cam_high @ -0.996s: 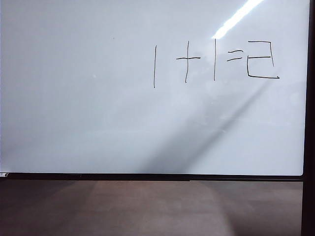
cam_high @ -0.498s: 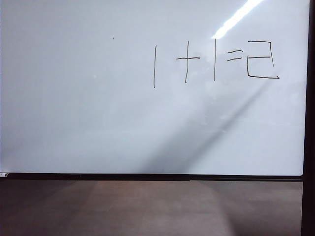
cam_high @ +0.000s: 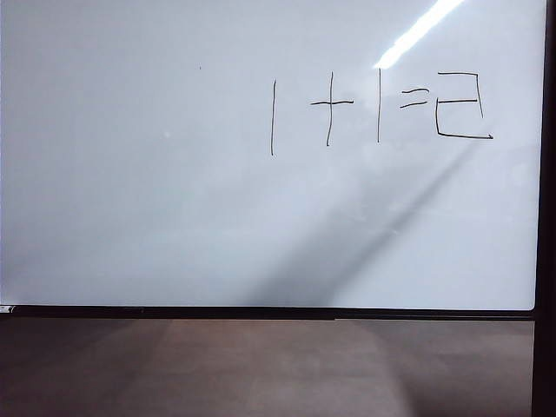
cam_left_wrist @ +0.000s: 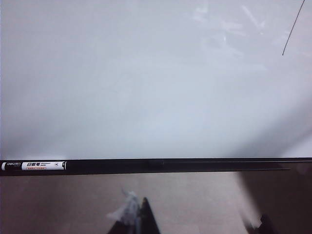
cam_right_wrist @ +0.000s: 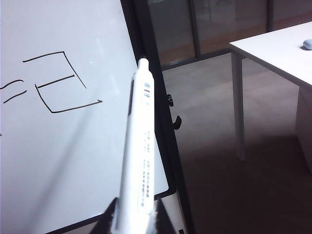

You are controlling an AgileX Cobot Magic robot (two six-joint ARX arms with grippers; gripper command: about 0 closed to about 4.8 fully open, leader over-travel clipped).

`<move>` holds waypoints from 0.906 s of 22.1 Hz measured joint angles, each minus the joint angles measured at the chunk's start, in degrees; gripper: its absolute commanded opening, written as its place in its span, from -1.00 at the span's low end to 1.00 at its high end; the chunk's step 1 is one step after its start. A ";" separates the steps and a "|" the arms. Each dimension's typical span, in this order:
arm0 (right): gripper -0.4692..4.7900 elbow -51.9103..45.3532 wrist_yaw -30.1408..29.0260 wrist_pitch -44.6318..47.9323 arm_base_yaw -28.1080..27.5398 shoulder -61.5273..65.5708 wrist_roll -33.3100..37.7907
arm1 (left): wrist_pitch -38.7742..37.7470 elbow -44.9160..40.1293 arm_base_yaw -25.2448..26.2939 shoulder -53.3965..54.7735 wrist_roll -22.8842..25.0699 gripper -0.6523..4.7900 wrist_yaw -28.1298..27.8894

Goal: Reach to the right to find the marker pen, pick it up, and write the answer to the math problem on the whiteboard.

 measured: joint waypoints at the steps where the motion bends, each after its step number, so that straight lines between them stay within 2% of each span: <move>1: -0.84 0.00 0.02 0.00 0.00 0.00 -0.83 | 0.02 0.00 0.00 0.00 0.00 -0.78 0.00; 6: -0.84 0.00 0.04 -0.74 -0.02 -0.24 -5.75 | 0.02 0.00 0.00 0.00 0.00 -0.78 0.00; 14: -0.84 -0.35 0.02 -12.15 0.02 -12.83 -6.71 | 0.00 0.00 0.00 0.02 0.00 -0.78 0.00; 18: -0.84 -4.02 0.02 -11.63 1.18 -20.70 -7.43 | 0.00 0.00 0.00 0.02 0.00 -0.78 0.00; 20: -0.84 -6.38 0.00 -10.75 2.54 -20.76 -7.63 | 0.11 0.00 0.00 0.02 0.00 -0.78 0.02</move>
